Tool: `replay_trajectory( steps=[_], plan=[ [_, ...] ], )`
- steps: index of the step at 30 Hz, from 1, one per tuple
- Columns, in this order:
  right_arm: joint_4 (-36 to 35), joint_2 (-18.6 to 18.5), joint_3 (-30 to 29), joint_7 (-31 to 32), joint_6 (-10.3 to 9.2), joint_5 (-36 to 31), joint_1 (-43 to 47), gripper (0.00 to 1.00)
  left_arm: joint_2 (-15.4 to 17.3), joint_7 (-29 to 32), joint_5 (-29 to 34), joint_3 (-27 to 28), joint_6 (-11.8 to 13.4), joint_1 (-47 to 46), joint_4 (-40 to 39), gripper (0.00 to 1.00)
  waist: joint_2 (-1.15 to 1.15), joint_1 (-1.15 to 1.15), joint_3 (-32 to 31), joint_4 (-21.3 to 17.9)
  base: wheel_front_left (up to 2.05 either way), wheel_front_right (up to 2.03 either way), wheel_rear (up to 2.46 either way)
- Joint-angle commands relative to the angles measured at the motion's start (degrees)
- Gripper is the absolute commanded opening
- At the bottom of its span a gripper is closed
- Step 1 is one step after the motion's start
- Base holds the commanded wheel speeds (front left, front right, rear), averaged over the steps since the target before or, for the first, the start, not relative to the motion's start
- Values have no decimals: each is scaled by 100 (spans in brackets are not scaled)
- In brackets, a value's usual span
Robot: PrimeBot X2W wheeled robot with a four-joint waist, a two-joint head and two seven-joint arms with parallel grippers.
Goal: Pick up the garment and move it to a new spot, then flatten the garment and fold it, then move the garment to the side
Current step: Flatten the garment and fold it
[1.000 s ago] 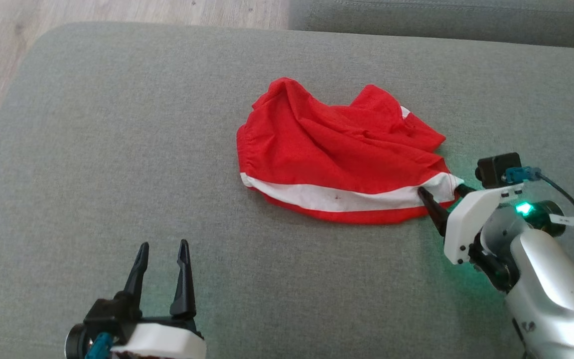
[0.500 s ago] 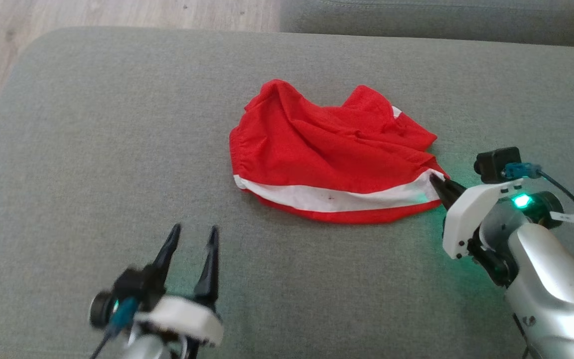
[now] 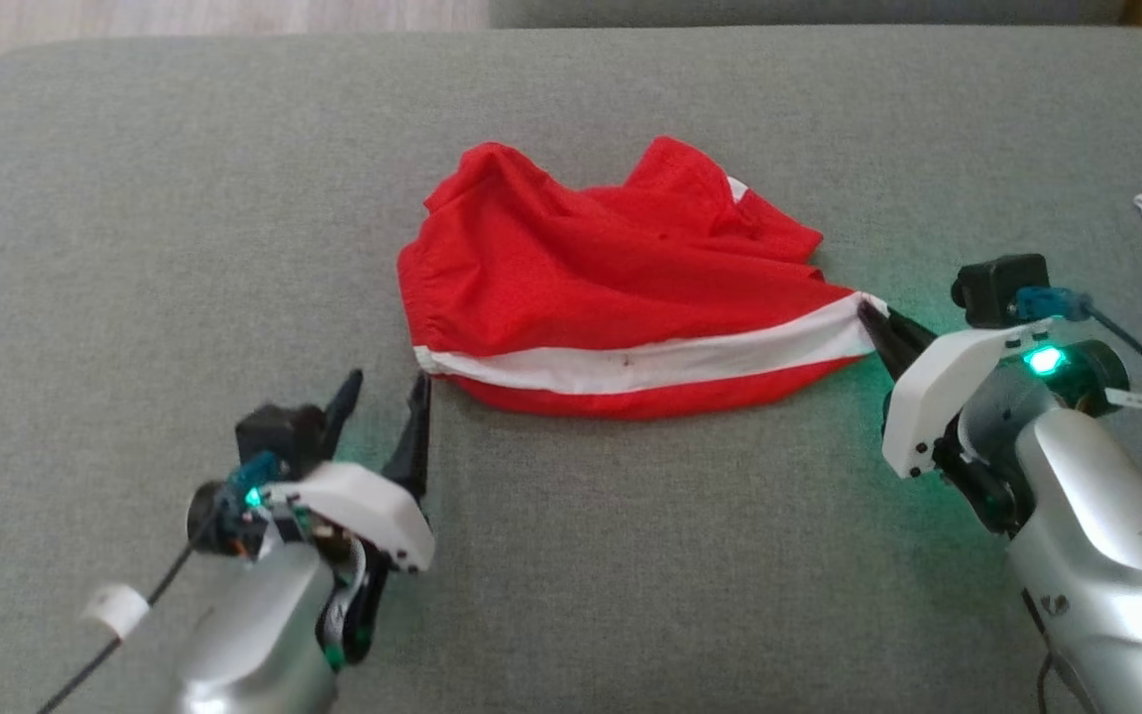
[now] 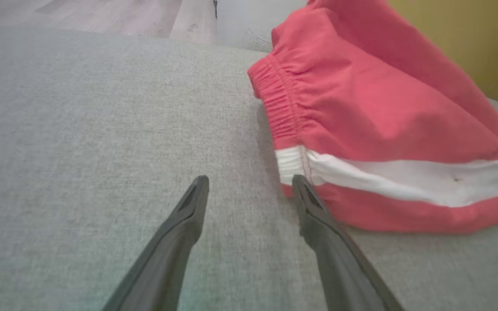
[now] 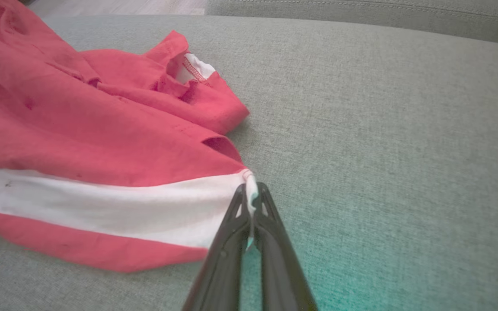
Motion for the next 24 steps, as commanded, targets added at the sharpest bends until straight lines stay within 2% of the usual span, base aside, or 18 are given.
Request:
replay_trajectory(
  steps=[1,5,14,22,24],
  plan=[
    [-180,13,64,-75,-4,-17,-181,0,57,-108,-34,251,-67,-373,7,100,0,0,74,-47,0,0,0],
    [-181,31,69,-93,-4,-29,-231,0,-62,-111,-183,255,-379,-589,327,100,0,0,153,-81,0,0,0],
    [-120,41,40,-146,-4,-44,-315,0,-225,-274,-255,158,-758,-848,631,100,0,0,241,-122,0,0,0],
    [-70,62,43,-191,-4,-54,-328,0,-330,-244,-350,46,-936,-1064,787,100,0,0,321,-188,0,0,0],
    [-60,75,49,-199,-4,-54,-328,0,-350,-155,-400,47,-937,-1105,871,80,0,0,334,-206,0,0,0]
  ],
)
